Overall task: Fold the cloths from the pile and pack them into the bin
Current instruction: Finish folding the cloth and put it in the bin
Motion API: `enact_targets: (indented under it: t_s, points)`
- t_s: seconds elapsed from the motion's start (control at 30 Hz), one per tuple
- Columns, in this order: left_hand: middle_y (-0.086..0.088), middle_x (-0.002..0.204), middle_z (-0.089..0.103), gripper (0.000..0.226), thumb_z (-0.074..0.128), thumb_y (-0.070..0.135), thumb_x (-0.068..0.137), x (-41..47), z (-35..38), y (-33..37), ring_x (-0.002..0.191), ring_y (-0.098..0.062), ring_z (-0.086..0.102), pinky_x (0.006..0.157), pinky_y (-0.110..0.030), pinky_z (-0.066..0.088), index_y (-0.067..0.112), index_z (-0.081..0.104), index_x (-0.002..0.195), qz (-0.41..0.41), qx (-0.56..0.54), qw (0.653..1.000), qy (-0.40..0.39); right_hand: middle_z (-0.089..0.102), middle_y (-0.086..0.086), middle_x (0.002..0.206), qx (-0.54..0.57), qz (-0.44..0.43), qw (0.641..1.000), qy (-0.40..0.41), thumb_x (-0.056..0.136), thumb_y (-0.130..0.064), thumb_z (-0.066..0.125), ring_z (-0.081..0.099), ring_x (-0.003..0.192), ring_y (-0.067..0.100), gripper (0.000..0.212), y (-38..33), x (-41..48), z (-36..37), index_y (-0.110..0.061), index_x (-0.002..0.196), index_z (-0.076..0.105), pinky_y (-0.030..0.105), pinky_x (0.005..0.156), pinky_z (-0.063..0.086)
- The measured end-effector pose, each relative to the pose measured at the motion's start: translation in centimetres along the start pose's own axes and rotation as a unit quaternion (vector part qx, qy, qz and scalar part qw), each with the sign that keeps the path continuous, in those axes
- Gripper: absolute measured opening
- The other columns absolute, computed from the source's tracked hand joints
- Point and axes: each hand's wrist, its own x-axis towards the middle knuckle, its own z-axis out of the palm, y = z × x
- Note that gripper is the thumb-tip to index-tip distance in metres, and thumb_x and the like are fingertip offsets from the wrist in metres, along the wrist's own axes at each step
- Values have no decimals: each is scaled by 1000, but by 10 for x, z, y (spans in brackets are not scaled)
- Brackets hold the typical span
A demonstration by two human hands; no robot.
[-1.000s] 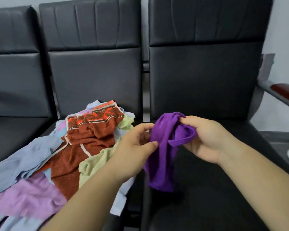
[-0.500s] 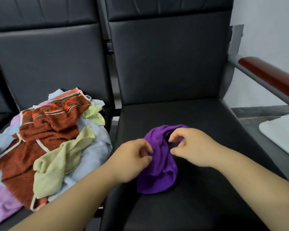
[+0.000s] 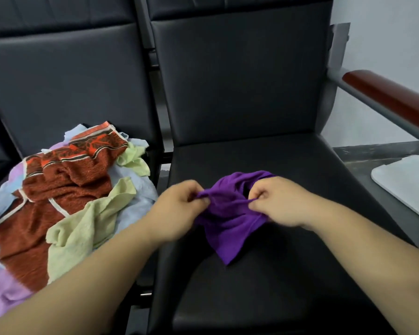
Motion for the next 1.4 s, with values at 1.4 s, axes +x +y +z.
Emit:
enact_targets:
  t_s: [1.4]
  points:
    - [0, 78, 66, 28, 77, 41, 71, -31, 10, 41, 70, -17, 61, 66, -29, 45, 21, 69, 88, 3, -215, 958, -191, 69, 16, 77, 477, 84, 871, -77, 94, -24, 75, 67, 72, 32, 25, -53, -38, -10, -10, 74, 71, 52, 87, 58]
